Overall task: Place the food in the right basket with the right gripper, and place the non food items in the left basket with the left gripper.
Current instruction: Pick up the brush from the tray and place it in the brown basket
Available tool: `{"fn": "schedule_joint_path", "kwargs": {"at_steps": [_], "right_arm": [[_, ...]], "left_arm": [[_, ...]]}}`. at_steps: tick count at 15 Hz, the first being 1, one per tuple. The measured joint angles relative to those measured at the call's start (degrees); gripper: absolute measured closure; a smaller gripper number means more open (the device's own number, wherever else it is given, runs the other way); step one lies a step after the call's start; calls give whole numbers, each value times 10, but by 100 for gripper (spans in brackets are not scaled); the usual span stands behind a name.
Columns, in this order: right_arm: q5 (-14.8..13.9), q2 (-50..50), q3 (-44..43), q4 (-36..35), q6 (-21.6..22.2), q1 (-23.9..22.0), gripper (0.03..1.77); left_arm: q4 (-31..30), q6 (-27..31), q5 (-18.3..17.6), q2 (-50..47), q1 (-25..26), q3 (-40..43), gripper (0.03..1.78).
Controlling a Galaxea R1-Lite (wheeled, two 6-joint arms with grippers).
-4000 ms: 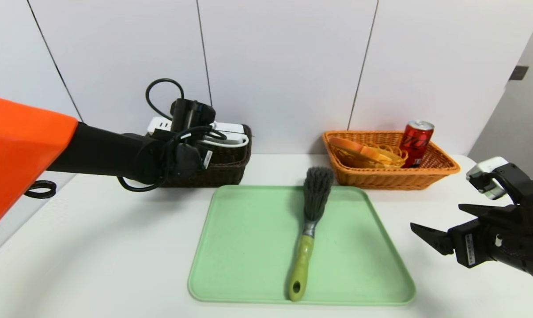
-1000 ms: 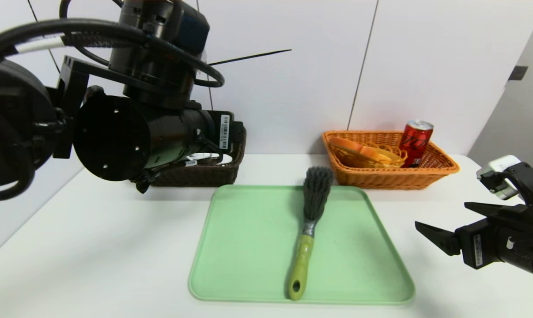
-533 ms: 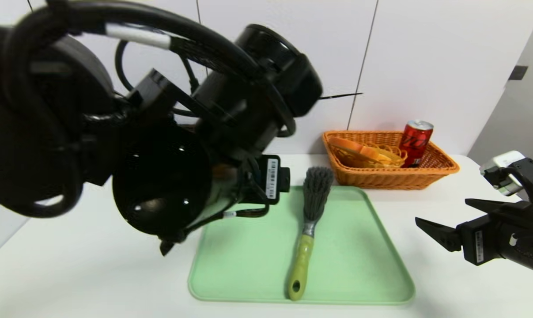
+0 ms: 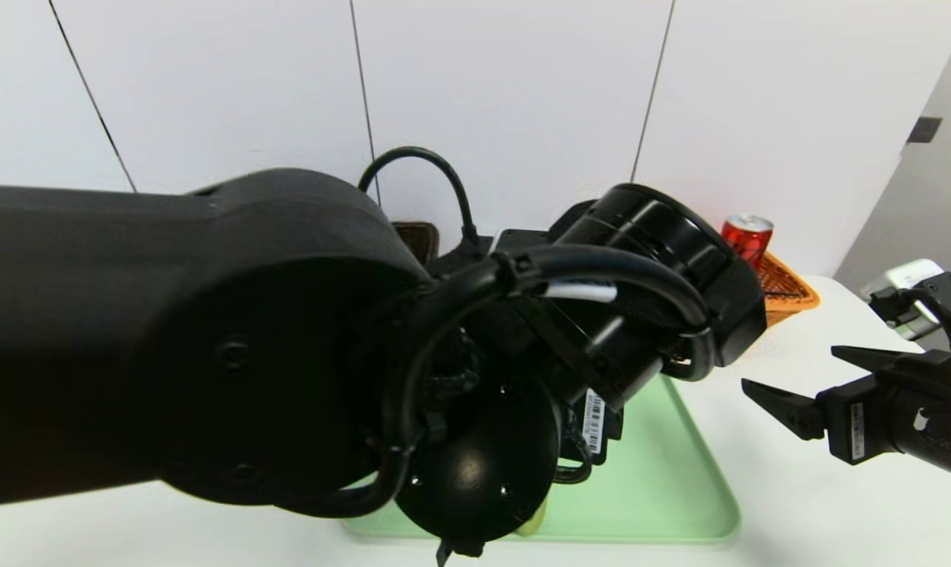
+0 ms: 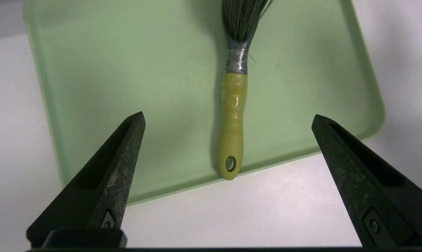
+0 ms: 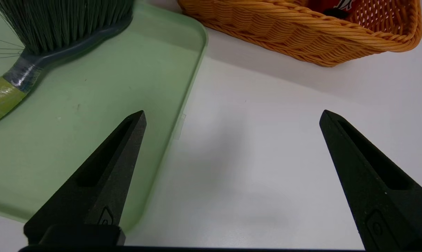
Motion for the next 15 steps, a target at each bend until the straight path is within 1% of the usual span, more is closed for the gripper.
{"fn": "schedule_joint_path", "kwargs": {"at_steps": [3,5,8,13,15], "right_arm": [[0,0,-11,0,3,-1,9],[0,0,-15,0,5,-1,9],[0,0,-21,0,9,-1,9],[0,1,-22,0,8,-1,9],[0,0,-20,0,8,-1,9]], "left_arm": [[-11,2,-18,32,-1,0,12],[-20,7,-20,54,4,0,12],[-53,32,-20,80,9,-2,12],[-96,79,-21,123,53,-2,12],[-125,94,-21,143,74,-2,12]]}}
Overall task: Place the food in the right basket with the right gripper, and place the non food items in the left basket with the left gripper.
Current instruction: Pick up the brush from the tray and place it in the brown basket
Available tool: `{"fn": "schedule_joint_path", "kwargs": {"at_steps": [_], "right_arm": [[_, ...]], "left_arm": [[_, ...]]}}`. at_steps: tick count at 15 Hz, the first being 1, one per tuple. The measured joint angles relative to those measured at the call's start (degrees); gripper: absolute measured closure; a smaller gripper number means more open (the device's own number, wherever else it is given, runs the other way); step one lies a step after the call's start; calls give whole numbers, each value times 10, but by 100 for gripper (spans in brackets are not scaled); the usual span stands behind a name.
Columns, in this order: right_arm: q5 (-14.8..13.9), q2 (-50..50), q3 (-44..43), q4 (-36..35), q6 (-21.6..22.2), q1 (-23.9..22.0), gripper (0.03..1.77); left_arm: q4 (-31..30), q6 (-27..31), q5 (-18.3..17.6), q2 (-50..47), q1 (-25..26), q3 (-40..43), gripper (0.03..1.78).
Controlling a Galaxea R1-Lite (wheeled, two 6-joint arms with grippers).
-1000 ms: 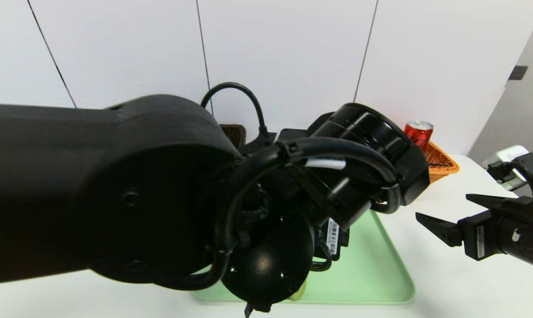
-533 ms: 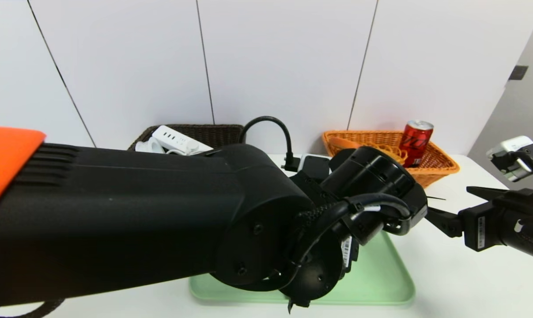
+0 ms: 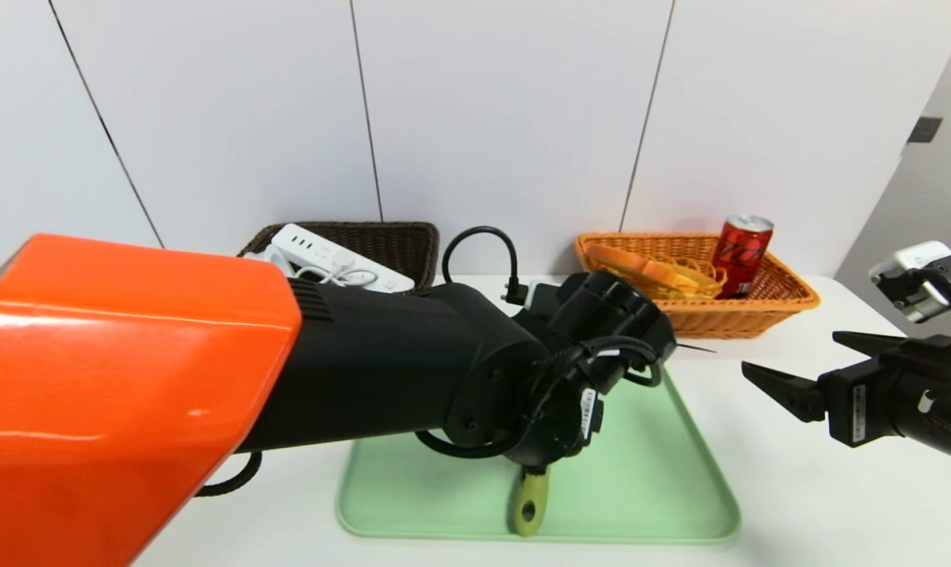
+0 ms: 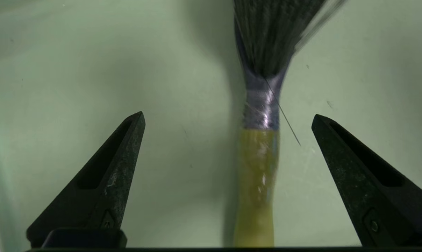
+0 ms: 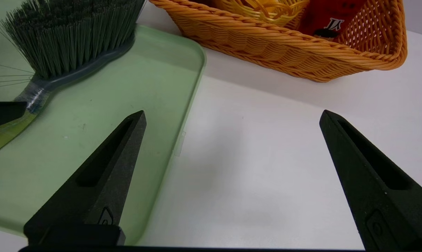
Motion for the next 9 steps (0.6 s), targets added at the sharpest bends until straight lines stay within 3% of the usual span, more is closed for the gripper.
{"fn": "schedule_joint_path", "kwargs": {"at_steps": [2,9], "right_arm": [[0,0,2,0,0,0,9],[1,-1,8,0,-1,1,9]], "left_arm": [[-29,7,-6,17,14,0,12],[-37,10,-21,56,17,-34,12]]}}
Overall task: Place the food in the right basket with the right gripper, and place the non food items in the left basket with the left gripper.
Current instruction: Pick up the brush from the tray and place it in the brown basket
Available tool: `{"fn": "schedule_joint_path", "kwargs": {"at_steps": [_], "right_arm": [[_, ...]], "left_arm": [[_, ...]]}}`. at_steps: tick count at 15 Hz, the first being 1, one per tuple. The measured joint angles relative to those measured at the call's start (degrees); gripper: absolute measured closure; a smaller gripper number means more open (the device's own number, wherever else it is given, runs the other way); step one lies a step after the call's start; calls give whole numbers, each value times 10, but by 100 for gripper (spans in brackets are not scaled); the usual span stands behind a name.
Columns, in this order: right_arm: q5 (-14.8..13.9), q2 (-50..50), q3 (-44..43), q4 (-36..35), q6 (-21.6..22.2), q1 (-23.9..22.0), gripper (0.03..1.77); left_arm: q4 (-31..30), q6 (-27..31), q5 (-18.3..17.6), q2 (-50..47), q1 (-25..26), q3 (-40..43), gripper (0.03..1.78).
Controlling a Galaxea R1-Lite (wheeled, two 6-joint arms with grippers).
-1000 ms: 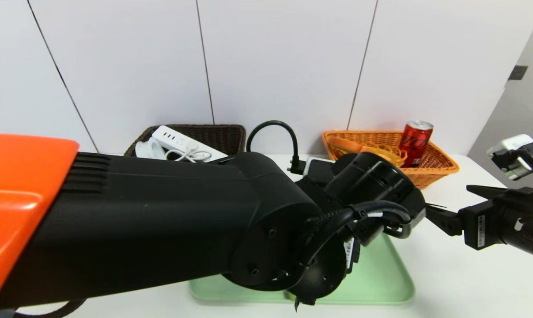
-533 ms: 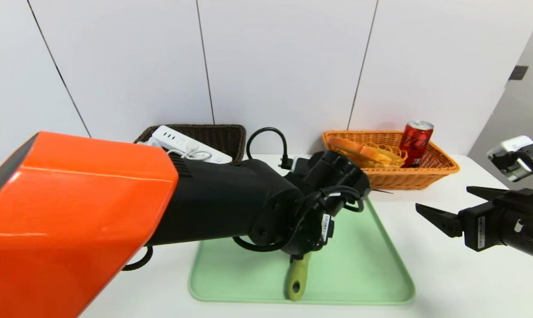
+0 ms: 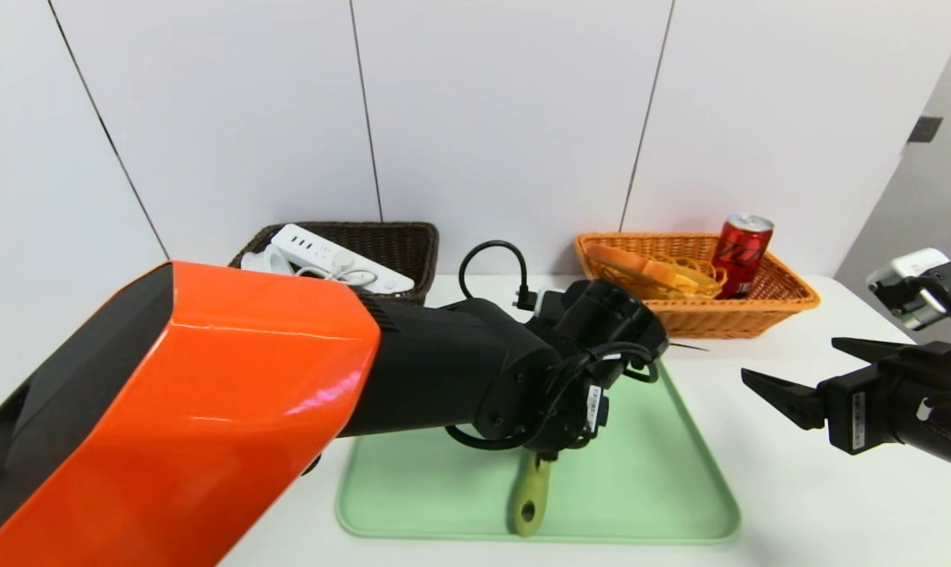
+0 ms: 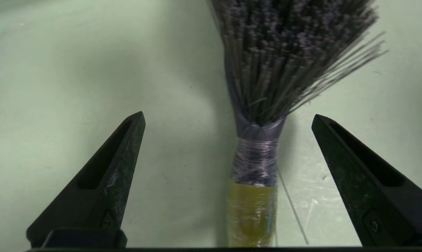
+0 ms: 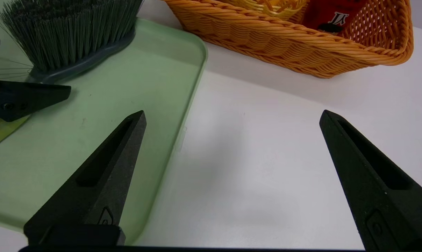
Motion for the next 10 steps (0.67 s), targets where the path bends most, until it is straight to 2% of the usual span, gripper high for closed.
{"fn": "schedule_joint_path", "kwargs": {"at_steps": [10], "right_arm": [[0,-3,4,0,-1,0,9]], "left_arm": [[3,3,2,22,11,0,15]]}}
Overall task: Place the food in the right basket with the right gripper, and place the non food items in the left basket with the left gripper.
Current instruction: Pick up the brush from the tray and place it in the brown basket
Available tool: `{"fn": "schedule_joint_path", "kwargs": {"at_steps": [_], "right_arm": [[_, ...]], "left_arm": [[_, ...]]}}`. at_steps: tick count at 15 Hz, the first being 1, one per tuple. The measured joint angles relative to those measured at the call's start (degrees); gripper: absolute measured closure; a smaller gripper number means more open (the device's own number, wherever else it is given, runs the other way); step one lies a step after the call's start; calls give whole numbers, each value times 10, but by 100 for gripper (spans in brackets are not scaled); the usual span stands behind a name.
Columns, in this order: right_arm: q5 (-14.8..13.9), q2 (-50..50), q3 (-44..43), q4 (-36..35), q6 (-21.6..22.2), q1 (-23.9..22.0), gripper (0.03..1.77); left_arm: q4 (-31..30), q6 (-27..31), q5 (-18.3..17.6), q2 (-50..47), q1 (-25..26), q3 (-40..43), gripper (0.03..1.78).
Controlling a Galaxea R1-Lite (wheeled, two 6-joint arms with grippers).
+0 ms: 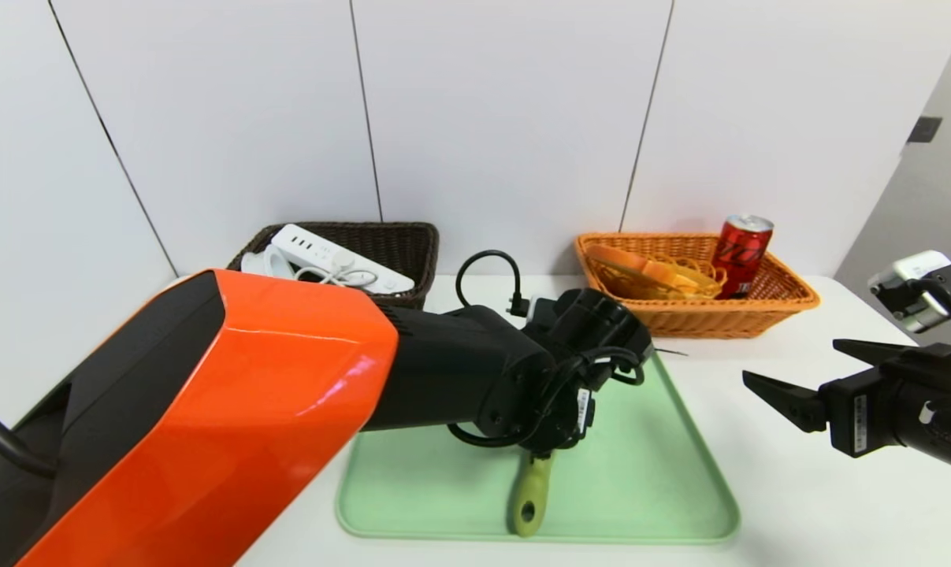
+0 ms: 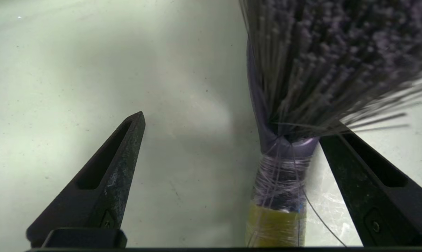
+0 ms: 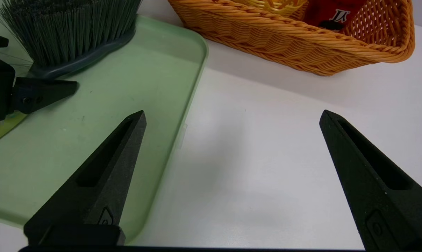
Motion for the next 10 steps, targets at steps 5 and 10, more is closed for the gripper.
{"fn": "schedule_joint_path", "kwargs": {"at_steps": [5,10], "right_arm": [[0,0,0,0,0,1,9],[0,0,0,0,-1,4,9]], "left_arm": [[2,2,-1,0,0,0,86],[3,-3,-1,-3,0,3,150]]}}
